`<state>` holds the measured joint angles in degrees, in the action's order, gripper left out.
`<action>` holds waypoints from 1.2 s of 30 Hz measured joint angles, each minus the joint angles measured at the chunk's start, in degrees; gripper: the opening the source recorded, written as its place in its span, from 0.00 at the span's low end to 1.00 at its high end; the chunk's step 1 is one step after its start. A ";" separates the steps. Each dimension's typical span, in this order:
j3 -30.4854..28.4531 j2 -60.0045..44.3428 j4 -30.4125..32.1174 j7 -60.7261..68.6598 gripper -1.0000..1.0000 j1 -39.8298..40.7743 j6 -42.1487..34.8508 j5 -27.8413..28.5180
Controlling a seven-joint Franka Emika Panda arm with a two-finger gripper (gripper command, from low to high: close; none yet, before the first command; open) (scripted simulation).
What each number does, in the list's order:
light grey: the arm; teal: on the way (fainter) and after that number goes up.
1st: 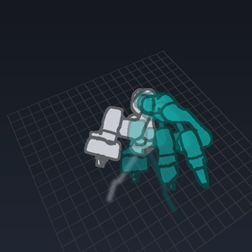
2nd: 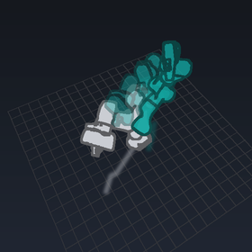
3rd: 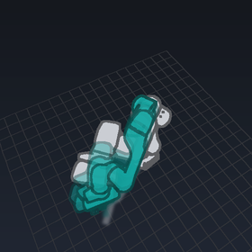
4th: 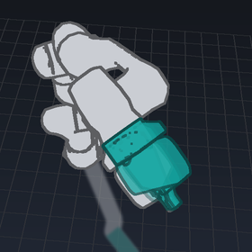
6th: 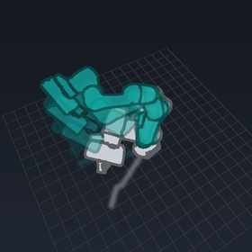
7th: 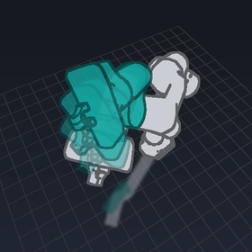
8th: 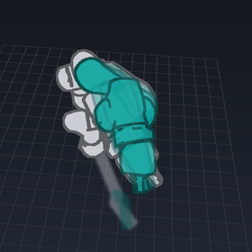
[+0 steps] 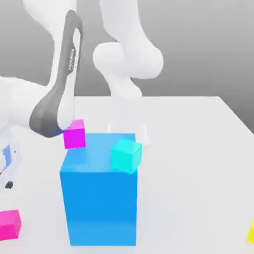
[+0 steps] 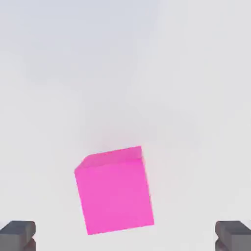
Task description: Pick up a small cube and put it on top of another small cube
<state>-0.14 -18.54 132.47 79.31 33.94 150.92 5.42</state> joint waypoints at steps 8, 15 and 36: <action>2.39 -9.49 -1.60 7.56 0.00 3.63 7.99 -2.50; 2.71 -6.72 -1.03 7.91 0.00 3.94 5.80 -2.90; 5.76 9.98 -1.04 18.60 0.00 -2.20 -19.36 7.96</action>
<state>5.63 -8.56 131.43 97.91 31.74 131.56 13.38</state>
